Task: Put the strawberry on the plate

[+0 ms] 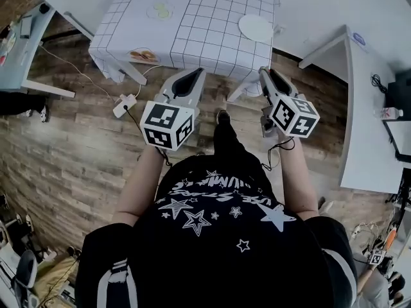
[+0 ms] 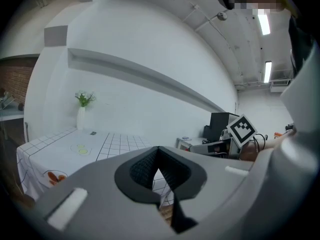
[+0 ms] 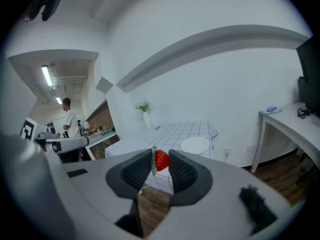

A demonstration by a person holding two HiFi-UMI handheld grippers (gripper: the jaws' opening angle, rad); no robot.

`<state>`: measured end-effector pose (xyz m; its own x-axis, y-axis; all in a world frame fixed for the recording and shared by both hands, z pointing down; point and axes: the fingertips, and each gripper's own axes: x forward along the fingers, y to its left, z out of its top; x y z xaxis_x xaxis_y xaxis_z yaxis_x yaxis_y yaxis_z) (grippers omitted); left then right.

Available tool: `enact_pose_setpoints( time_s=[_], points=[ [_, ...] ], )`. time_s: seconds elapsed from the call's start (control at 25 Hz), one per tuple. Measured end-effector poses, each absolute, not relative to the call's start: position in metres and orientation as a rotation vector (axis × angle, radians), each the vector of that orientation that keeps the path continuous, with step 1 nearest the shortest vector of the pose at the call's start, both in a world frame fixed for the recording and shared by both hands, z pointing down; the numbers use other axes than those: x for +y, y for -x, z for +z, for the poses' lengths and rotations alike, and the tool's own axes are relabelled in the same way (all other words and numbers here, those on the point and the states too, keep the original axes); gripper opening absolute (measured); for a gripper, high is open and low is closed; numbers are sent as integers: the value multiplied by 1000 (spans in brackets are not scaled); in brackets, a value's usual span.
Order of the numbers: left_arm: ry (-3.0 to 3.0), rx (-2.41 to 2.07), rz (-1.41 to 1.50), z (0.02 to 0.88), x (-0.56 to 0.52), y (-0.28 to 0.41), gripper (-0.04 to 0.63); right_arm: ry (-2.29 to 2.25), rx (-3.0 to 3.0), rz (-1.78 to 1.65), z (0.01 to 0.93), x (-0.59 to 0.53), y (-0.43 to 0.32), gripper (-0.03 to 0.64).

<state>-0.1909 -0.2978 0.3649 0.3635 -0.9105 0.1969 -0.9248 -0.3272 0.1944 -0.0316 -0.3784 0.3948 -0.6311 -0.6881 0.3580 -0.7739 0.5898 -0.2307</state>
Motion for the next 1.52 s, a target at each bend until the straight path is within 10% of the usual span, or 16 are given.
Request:
enact_pose_setpoints(
  time_s=[1.52],
  points=[
    [-2207,-1665,212,456,-443,169,9,-839,-2414,660,546,-532,64,114]
  ],
)
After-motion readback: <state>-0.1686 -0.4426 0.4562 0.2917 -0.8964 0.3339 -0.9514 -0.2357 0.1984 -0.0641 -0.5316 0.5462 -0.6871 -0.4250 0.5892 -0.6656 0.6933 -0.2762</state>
